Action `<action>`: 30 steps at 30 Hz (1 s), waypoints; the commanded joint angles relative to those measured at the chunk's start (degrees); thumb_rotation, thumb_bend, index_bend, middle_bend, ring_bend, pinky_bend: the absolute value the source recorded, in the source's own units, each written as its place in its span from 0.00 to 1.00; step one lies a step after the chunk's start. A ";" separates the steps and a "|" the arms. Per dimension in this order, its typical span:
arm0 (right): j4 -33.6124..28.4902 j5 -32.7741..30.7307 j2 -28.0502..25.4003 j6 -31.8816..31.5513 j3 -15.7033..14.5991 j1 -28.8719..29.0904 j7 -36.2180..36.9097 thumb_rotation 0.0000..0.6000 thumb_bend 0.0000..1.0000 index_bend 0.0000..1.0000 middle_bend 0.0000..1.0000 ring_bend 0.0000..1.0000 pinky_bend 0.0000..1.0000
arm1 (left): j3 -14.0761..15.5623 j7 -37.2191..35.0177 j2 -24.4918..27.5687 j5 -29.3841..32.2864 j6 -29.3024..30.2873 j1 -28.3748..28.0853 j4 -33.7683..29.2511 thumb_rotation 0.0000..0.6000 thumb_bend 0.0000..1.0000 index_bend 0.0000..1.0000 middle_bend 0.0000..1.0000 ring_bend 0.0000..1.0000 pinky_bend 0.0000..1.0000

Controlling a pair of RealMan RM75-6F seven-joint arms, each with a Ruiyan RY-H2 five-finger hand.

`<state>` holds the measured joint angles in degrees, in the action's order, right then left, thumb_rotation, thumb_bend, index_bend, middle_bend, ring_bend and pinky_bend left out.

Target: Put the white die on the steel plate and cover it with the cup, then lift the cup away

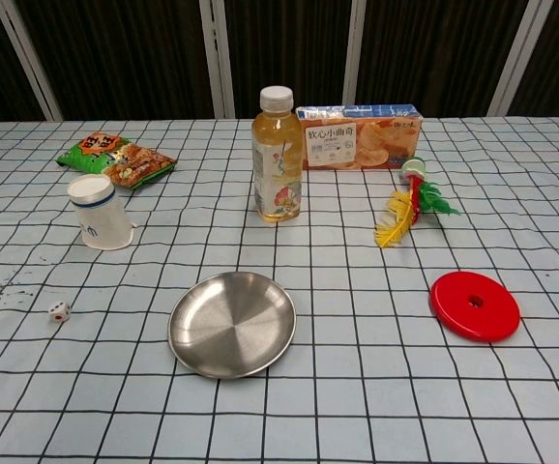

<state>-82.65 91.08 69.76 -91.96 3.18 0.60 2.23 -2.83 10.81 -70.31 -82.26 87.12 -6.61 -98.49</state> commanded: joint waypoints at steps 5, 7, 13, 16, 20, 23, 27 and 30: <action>-1.14 -0.48 -0.58 0.91 -0.44 -0.04 -0.75 1.00 0.06 0.17 0.14 0.13 0.00 | 0.19 1.74 0.16 0.78 -1.12 -0.01 -0.21 1.00 0.34 0.27 0.02 0.00 0.11; -1.40 -0.50 -0.74 0.99 -0.53 -0.07 -0.77 1.00 0.06 0.17 0.14 0.13 0.00 | 0.22 2.01 0.15 0.91 -1.37 -0.05 -0.42 1.00 0.34 0.27 0.02 0.00 0.11; -2.10 -1.38 -1.35 1.49 -0.23 0.00 -0.27 1.00 0.06 0.17 0.14 0.13 0.00 | 0.01 2.89 -0.72 1.63 -2.75 -0.65 0.18 1.00 0.34 0.27 0.02 0.00 0.09; -2.07 -2.09 -1.53 2.07 -0.28 -0.08 -0.08 1.00 0.06 0.17 0.14 0.13 0.00 | 0.13 3.41 -1.49 2.67 -4.55 -1.21 0.50 1.00 0.34 0.27 0.02 0.00 0.08; -2.20 -2.66 -2.00 2.89 -0.51 -0.11 -0.07 1.00 0.06 0.17 0.14 0.13 0.00 | 0.56 3.90 -3.08 3.33 -6.42 -1.79 0.33 1.00 0.34 0.27 0.02 0.00 0.08; -2.76 -2.63 -2.33 2.83 -0.46 -0.11 0.36 1.00 0.06 0.17 0.14 0.13 0.00 | 0.63 5.36 -5.02 4.54 -7.52 -2.14 0.08 1.00 0.34 0.27 0.02 0.00 0.08; -2.74 -3.54 -2.58 3.69 -0.42 -0.06 0.57 1.00 0.06 0.17 0.14 0.13 0.00 | 0.00 8.28 -8.80 5.37 -7.72 -2.89 -0.13 1.00 0.34 0.30 0.04 0.00 0.08; -2.96 -3.73 -2.86 4.00 -0.51 -0.07 0.56 1.00 0.06 0.17 0.14 0.13 0.00 | -0.56 10.95 -12.47 5.25 -6.80 -3.33 0.90 1.00 0.34 0.31 0.05 0.00 0.08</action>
<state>-85.54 87.37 66.98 -88.00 2.69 0.52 2.78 -2.87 19.75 -80.37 -77.16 79.77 -9.44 -98.28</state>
